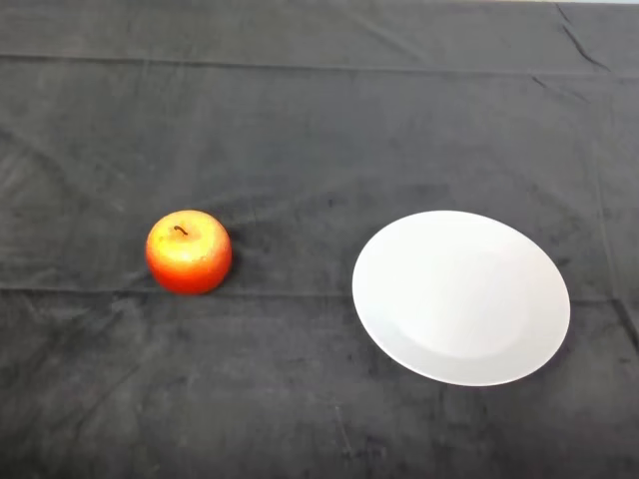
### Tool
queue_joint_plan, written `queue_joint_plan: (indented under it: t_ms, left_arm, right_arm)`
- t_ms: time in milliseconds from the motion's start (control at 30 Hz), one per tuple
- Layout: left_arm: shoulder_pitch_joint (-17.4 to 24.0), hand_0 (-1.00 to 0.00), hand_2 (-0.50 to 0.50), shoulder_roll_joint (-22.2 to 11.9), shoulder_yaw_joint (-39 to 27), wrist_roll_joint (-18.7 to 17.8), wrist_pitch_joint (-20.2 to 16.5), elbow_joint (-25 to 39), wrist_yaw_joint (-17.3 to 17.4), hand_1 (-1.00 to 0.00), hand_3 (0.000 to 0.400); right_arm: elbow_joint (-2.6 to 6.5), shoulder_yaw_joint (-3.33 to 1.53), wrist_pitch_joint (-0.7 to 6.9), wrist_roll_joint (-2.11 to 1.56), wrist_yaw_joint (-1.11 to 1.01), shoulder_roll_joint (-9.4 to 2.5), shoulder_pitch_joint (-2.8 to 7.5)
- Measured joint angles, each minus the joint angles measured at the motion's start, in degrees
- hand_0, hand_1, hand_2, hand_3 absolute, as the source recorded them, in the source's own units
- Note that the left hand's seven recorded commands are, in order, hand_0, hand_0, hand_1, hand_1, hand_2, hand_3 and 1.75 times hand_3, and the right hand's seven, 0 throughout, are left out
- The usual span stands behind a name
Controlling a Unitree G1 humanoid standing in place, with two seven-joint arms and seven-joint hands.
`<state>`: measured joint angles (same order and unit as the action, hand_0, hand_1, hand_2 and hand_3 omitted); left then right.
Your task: Move the apple to the plate
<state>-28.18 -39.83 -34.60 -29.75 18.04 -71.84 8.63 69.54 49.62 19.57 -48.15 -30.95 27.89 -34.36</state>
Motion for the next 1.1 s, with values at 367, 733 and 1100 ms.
queue_joint_plan:
  t_ms: [367, 733, 1100]
  left_arm:
    - [-0.1, 0.00, 0.00, 2.5, 0.5, 2.9, 0.0, 2.0, 0.0, 0.00, 0.000]
    - [-0.2, 0.00, 0.00, 4.6, 5.8, 7.2, 0.0, 2.1, 0.0, 0.00, 0.000]
    - [-0.6, 0.00, 0.00, 7.5, 10.0, 11.0, 0.2, 3.8, 0.5, 0.00, 0.000]
  right_arm:
    - [0.00, 0.00, 0.00, 0.00, 0.00, 0.00, 0.00]
    - [0.00, -0.01, 0.00, 0.00, 0.00, 0.00, 0.00]
    - [0.00, -0.01, 0.00, 0.00, 0.00, -0.01, 0.00]
